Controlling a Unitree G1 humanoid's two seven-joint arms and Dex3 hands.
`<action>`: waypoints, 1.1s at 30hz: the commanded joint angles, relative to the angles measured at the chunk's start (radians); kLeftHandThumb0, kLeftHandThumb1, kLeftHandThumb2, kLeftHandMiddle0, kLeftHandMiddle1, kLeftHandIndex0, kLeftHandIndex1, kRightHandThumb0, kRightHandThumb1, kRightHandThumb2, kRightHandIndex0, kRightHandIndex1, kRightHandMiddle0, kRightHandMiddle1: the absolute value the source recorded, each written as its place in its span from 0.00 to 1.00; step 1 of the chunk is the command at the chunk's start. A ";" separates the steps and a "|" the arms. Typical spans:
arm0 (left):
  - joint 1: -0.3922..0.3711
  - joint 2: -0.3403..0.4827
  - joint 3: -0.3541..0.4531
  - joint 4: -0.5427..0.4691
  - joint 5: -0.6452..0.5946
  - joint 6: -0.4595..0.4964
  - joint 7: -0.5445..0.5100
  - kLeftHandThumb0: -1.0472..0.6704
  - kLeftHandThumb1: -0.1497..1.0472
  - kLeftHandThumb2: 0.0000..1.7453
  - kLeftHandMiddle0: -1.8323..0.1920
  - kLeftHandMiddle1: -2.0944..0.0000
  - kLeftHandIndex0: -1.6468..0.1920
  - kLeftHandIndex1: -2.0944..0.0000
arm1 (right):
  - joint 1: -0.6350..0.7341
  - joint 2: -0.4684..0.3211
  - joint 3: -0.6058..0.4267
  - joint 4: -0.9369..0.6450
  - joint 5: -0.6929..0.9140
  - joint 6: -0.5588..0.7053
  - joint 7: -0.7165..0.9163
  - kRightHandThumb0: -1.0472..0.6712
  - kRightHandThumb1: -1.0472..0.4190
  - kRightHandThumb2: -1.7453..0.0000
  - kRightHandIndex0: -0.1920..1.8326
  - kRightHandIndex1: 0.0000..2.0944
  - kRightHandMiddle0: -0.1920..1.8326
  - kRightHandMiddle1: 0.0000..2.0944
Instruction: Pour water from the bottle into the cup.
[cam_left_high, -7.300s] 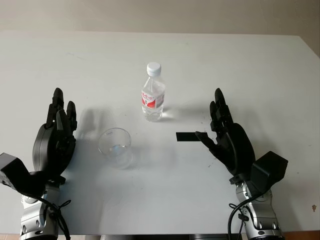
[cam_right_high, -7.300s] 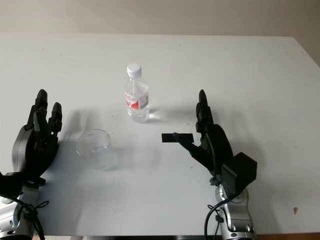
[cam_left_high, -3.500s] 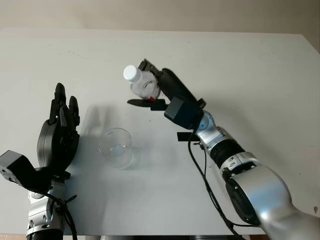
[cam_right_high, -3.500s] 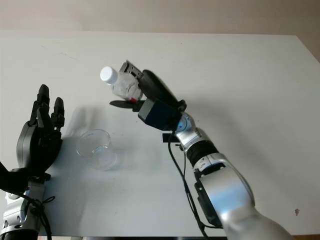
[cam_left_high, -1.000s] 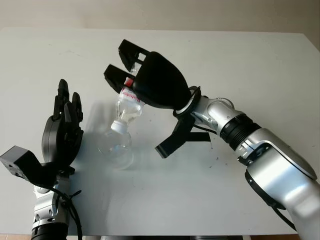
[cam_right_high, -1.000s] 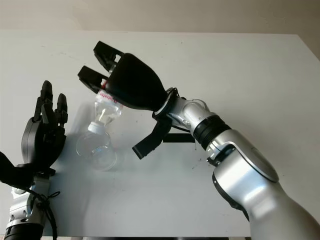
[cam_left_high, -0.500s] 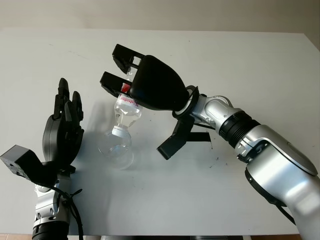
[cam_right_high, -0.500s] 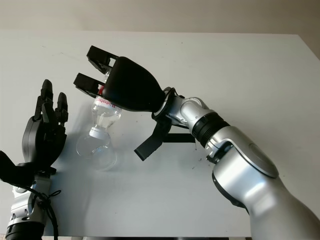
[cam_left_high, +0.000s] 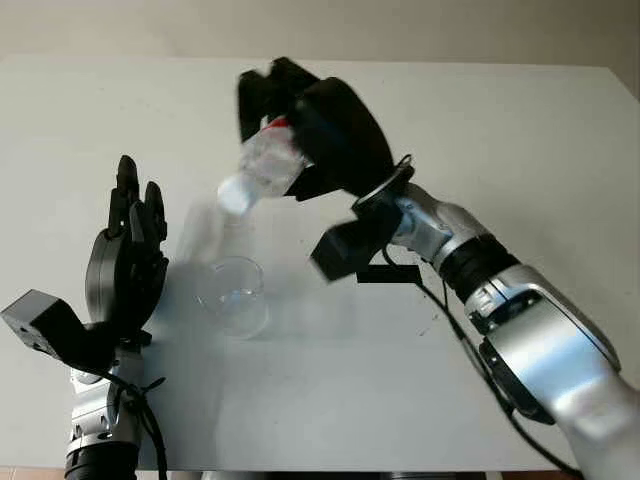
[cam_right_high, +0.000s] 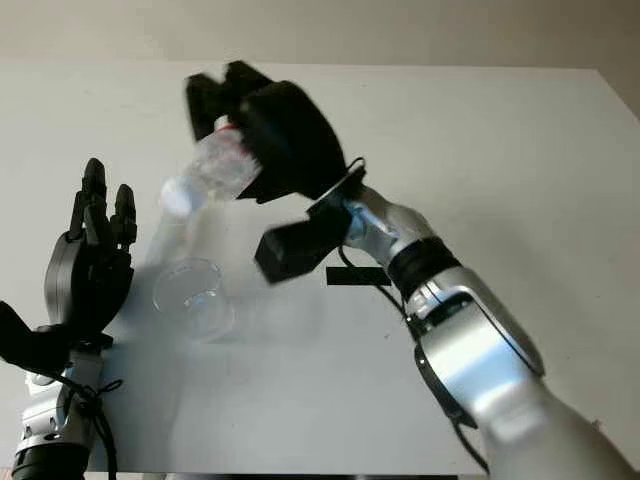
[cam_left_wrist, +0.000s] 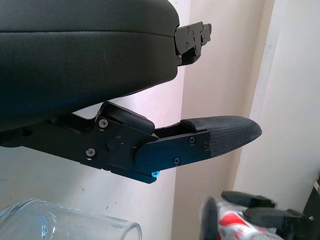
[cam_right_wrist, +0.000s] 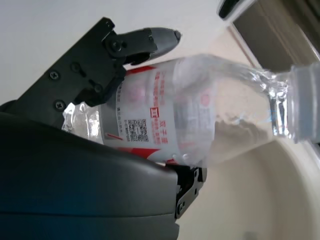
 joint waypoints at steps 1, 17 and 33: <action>0.039 -0.032 -0.006 0.029 -0.001 -0.012 -0.002 0.15 1.00 0.36 1.00 1.00 1.00 1.00 | 0.038 0.024 -0.075 -0.057 0.104 0.071 0.106 0.53 0.03 0.82 0.66 1.00 0.50 1.00; 0.065 -0.014 0.002 0.023 -0.006 -0.003 -0.027 0.15 1.00 0.37 1.00 1.00 1.00 1.00 | 0.394 0.017 -0.373 -0.722 0.573 1.066 0.469 0.37 0.00 0.79 0.78 1.00 0.51 1.00; 0.076 -0.007 0.008 -0.005 -0.024 0.030 -0.040 0.15 1.00 0.38 1.00 1.00 1.00 1.00 | 0.573 -0.091 -0.383 -0.895 0.513 1.151 0.559 0.36 0.00 0.71 0.84 1.00 0.58 1.00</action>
